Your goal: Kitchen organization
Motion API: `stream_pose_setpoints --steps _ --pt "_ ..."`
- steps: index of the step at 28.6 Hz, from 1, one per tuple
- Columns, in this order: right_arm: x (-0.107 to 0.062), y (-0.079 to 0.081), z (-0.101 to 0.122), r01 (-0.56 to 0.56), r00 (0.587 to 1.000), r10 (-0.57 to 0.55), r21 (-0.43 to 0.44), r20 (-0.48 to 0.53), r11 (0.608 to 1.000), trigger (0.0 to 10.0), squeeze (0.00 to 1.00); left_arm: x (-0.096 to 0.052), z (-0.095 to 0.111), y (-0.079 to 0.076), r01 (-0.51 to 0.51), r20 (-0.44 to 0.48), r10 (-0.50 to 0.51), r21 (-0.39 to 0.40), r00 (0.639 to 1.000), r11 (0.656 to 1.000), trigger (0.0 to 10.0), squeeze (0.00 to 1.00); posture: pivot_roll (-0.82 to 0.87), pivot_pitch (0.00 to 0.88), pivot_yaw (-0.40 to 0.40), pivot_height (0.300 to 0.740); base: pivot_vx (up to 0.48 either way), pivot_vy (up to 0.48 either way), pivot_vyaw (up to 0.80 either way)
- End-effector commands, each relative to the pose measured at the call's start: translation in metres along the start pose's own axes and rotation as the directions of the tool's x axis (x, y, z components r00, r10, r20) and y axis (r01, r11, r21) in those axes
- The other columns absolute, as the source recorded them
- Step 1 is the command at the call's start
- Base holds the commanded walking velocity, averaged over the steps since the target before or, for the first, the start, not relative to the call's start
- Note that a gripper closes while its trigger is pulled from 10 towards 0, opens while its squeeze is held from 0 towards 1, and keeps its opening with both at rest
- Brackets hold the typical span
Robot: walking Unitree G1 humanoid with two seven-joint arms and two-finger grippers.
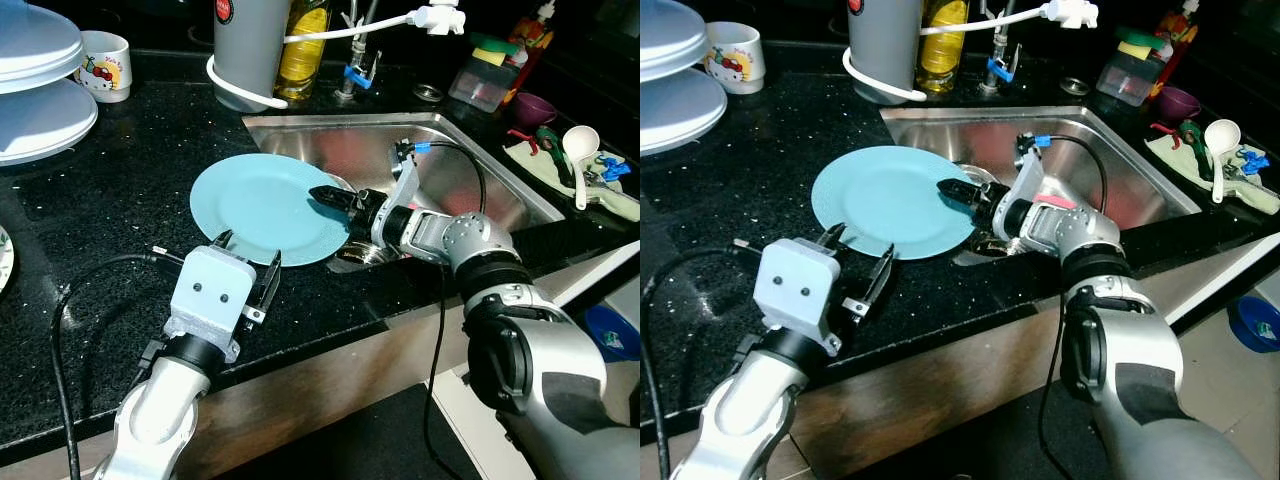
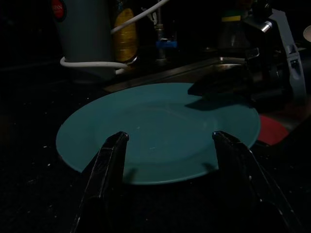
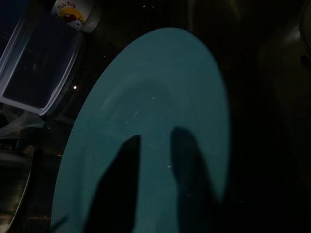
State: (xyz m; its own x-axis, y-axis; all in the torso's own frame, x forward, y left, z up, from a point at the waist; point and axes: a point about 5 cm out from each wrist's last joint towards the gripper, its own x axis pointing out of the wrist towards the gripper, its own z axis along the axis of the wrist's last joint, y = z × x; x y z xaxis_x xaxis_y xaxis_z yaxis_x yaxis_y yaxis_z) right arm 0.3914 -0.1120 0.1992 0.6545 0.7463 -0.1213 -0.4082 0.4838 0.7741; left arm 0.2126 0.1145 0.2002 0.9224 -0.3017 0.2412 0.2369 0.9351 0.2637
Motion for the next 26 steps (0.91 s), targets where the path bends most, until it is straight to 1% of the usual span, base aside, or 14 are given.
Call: stream_pose_setpoints --steps 1,12,13,15,16,17,18,19,20,21,22,24,26 --pt "-0.004 -0.003 0.0 -0.017 1.0 0.016 0.021 0.013 1.0 0.0 0.0 0.0 -0.002 -0.003 0.006 -0.015 -0.007 -0.013 1.0 1.0 10.0 0.0 0.16 0.055 -0.231 0.74 0.0 0.0 0.0" --pt "-0.009 -0.001 0.003 -0.036 0.999 0.035 0.037 0.03 0.999 0.0 0.0 0.001 -0.003 -0.005 0.015 -0.009 -0.016 -0.017 1.0 1.0 10.0 0.0 0.16 0.05 -0.23 0.74 0.0 0.0 0.0" --pt "-0.01 0.001 0.006 -0.05 0.997 0.048 0.028 0.055 0.998 0.0 0.0 0.001 -0.003 -0.005 0.017 -0.009 -0.017 -0.017 1.0 1.0 10.0 0.0 0.16 0.05 -0.23 0.74 0.0 0.0 0.0" --pt "-0.012 0.007 0.014 -0.096 0.988 0.1 -0.031 0.118 0.995 0.0 0.0 0.002 -0.003 -0.005 0.018 -0.008 -0.018 -0.017 1.0 1.0 10.0 0.0 0.16 0.044 -0.227 0.74 0.0 0.0 0.0" --pt "-0.014 0.013 0.021 -0.131 0.976 0.141 -0.071 0.164 0.989 0.0 0.0 0.002 -0.003 -0.005 0.019 -0.007 -0.019 -0.017 1.0 1.0 10.0 0.0 0.16 0.044 -0.227 0.74 0.0 0.0 0.0" --pt "-0.014 0.013 0.021 -0.131 0.976 0.141 -0.071 0.164 0.989 0.0 0.0 0.002 -0.003 -0.005 0.019 -0.007 -0.019 -0.017 1.0 1.0 10.0 0.0 0.16 0.044 -0.227 0.74 0.0 0.0 0.0" --pt "-0.017 0.019 0.031 -0.142 0.957 0.169 -0.129 0.237 0.982 0.0 0.0 0.003 -0.003 -0.005 0.021 -0.006 -0.021 -0.017 1.0 1.0 10.0 0.0 0.16 0.039 -0.225 0.74 0.0 0.0 0.0" --pt "-0.02 0.023 0.038 -0.143 0.94 0.186 -0.163 0.285 0.976 0.0 0.0 0.003 -0.004 -0.005 0.022 -0.006 -0.022 -0.017 1.0 1.0 10.0 0.0 0.16 0.039 -0.225 0.74 0.0 0.0 0.0" --pt "-0.027 0.027 0.05 -0.115 0.913 0.182 -0.198 0.366 0.973 0.0 0.0 0.003 -0.004 -0.005 0.024 -0.005 -0.024 -0.017 1.0 1.0 10.0 0.0 0.16 0.039 -0.225 0.74 0.0 0.0 0.0" --pt "-0.027 0.027 0.05 -0.115 0.913 0.182 -0.198 0.366 0.973 0.0 0.0 0.003 -0.004 -0.005 0.024 -0.005 -0.024 -0.017 1.0 1.0 10.0 0.0 0.16 0.039 -0.225 0.74 0.0 0.0 0.0" --pt "-0.034 0.031 0.062 -0.093 0.88 0.181 -0.215 0.439 0.972 0.0 0.0 0.003 -0.004 -0.005 0.026 -0.004 -0.026 -0.017 1.0 1.0 10.0 0.0 0.16 0.031 -0.223 0.74 0.0 0.0 0.0" --pt "-0.052 0.035 0.084 0.042 0.811 0.134 -0.286 0.569 0.957 0.0 0.0 0.004 -0.004 -0.006 0.03 -0.003 -0.03 -0.018 1.0 0.999 10.0 0.0 0.16 0.026 -0.221 0.74 0.0 0.0 0.0" --pt "-0.052 0.035 0.084 0.042 0.811 0.134 -0.286 0.569 0.957 0.0 0.0 0.004 -0.004 -0.006 0.03 -0.003 -0.03 -0.018 1.0 0.999 10.0 0.0 0.16 0.026 -0.221 0.74 0.0 0.0 0.0"
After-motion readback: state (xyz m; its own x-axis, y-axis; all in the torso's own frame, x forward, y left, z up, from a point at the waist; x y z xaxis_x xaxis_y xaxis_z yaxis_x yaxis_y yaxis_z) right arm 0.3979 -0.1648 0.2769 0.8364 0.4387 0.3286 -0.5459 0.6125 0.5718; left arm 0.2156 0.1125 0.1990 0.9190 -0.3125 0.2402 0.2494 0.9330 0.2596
